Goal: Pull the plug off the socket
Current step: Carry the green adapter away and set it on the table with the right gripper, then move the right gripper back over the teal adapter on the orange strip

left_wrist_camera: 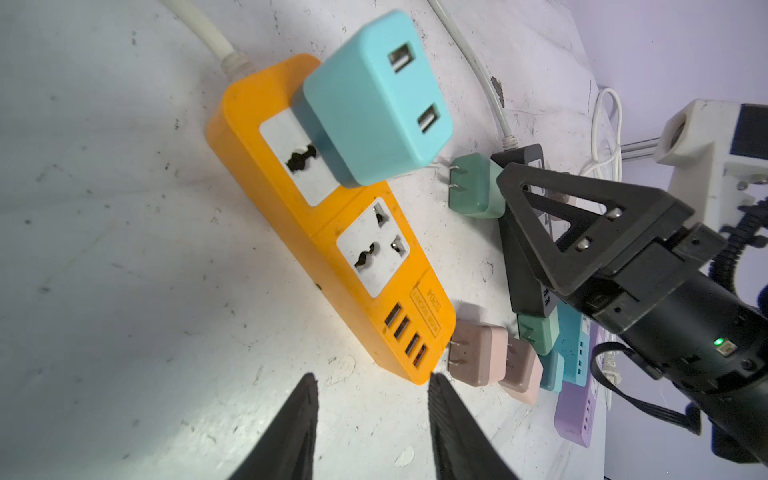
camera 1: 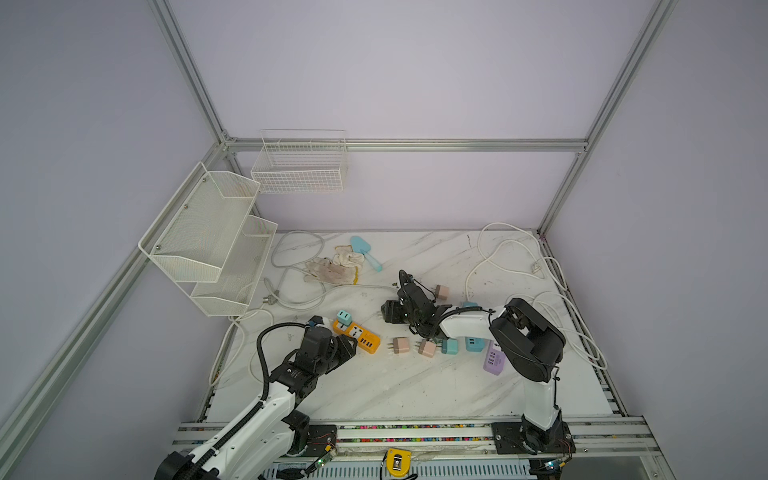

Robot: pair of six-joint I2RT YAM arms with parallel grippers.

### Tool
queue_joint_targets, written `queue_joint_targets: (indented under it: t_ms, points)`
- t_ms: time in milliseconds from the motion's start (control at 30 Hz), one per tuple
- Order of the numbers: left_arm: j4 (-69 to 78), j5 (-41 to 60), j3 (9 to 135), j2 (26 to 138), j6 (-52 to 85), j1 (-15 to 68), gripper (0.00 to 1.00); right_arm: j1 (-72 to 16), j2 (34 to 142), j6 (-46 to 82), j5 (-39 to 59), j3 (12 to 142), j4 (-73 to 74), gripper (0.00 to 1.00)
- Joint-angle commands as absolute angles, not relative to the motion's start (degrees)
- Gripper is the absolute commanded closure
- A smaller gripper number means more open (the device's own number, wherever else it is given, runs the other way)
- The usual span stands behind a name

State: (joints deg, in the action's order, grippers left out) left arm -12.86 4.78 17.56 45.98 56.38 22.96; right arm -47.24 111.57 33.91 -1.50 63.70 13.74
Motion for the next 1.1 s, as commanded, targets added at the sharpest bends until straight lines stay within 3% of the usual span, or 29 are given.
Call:
queue_joint_targets:
  t_ms: [0, 400, 733, 1067]
  points:
    - [-14.8, 1.9, 22.6, 43.8, 53.9, 23.2, 0.55, -47.2, 107.7, 31.7, -4.0, 63.2, 10.2, 0.27]
    - [-21.7, -5.0, 27.1, 40.3, 48.4, 20.2, 0.53, -53.5, 106.6, 17.4, -6.7, 71.3, 0.9, 0.26]
    - [-14.3, 5.1, 26.3, 45.8, 48.0, 10.6, 0.53, -58.9, 111.0, 4.6, -3.7, 79.3, -3.5, 0.31]
    - [-4.6, 11.7, 25.7, 54.6, 48.6, 5.2, 0.56, -60.5, 116.9, 0.2, -2.7, 85.9, -4.2, 0.40]
